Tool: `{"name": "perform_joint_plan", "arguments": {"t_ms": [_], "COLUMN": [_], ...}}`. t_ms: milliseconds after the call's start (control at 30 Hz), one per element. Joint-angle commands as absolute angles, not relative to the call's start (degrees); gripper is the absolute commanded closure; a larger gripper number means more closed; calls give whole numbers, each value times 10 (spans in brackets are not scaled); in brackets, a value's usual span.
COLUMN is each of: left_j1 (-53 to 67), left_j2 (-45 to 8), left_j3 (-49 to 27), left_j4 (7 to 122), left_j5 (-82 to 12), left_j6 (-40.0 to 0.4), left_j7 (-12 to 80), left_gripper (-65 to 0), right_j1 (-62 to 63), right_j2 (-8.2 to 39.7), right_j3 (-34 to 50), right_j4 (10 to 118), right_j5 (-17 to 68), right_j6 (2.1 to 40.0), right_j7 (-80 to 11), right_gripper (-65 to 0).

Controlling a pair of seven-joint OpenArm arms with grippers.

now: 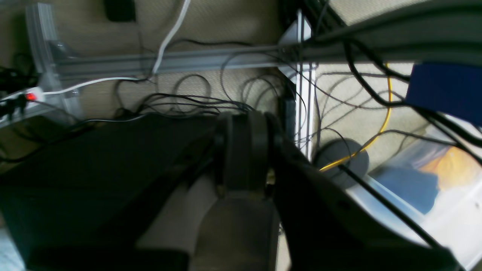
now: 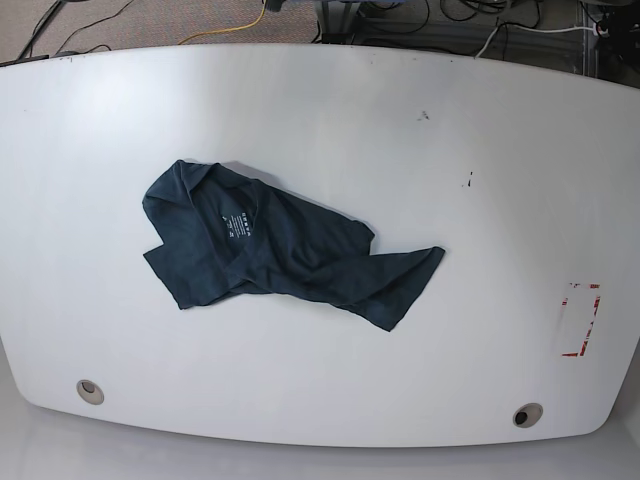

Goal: Layout the t-shirt on the table in an organized manner, then fold the t-shirt properly

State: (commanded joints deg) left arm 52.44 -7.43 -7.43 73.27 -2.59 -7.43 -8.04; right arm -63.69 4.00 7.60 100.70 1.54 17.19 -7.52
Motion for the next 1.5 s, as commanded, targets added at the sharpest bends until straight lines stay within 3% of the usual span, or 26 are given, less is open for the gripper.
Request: {"name": "perform_joint_plan", "arguments": {"t_ms": [300, 500, 1033, 1267, 1367, 1500], "left_j1": [619, 658, 606, 567, 539, 502], "left_j2": [-73, -53, 25, 24, 23, 23], "left_j3": [-95, -124, -155, -138, -125, -110], "left_j4": [895, 989, 1125, 1128, 1128, 1130], "left_j5": [-27, -27, -25, -24, -24, -23], "left_j6": [-74, -74, -74, -74, -74, -74], "left_j7": [-80, -80, -80, -80, -78, -58], "left_gripper": [-64, -64, -69, -71, -106, -237], "right_j1": [-700, -703, -546, -478, -446, -393], "right_j2": [36, 36, 36, 36, 36, 35], "right_j3": [112, 127, 123, 110, 109, 106], "right_j4": [1138, 1163, 1164, 1162, 1162, 1162], "right_j5": [16, 16, 16, 16, 16, 16], "right_j6": [175, 175, 175, 175, 175, 175], "right_j7": [-75, -66, -43, -44, -44, -62], "right_gripper": [-109, -109, -111, -116, -117, -130]}}
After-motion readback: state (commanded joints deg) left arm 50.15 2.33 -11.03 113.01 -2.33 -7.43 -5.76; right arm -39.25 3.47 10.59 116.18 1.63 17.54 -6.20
